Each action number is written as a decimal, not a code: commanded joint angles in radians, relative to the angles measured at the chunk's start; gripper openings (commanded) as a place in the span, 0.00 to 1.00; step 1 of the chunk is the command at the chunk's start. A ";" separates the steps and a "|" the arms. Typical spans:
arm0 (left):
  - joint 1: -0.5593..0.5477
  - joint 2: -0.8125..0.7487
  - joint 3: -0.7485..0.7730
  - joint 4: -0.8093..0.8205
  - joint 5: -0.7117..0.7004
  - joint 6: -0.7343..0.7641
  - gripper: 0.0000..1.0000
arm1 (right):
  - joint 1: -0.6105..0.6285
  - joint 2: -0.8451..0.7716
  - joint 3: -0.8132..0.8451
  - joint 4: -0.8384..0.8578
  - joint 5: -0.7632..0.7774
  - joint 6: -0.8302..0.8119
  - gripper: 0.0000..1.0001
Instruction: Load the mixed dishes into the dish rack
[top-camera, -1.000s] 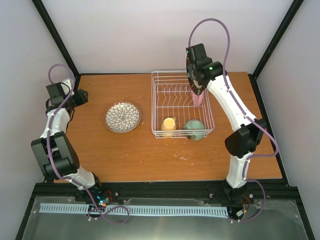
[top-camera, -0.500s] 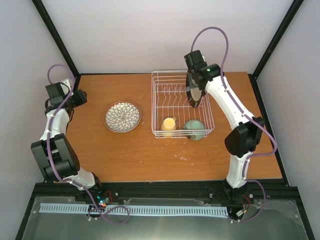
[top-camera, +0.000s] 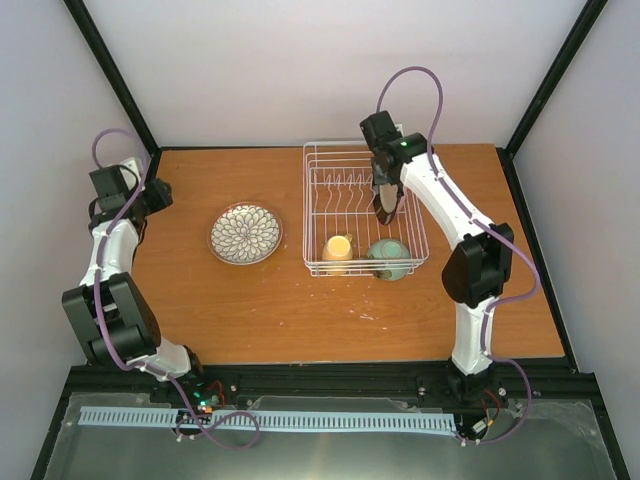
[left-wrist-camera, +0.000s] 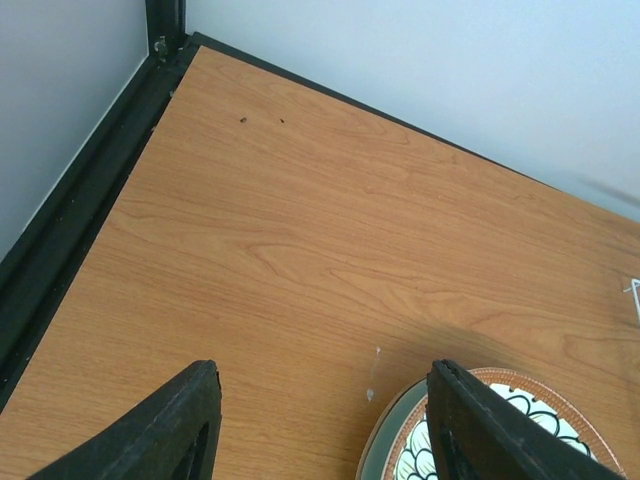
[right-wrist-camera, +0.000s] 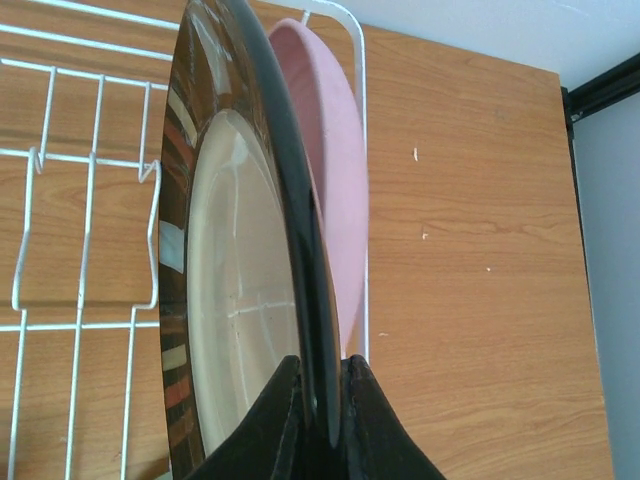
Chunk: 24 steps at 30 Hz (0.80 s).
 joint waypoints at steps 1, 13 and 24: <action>0.000 -0.016 -0.002 -0.011 -0.022 -0.013 0.57 | -0.001 0.034 0.092 0.075 0.069 0.021 0.03; 0.000 0.003 -0.007 -0.012 -0.024 -0.003 0.58 | -0.001 0.210 0.244 -0.073 0.047 0.045 0.07; 0.001 -0.038 -0.055 -0.018 0.043 0.027 0.58 | -0.003 0.163 0.218 -0.034 0.057 0.033 0.55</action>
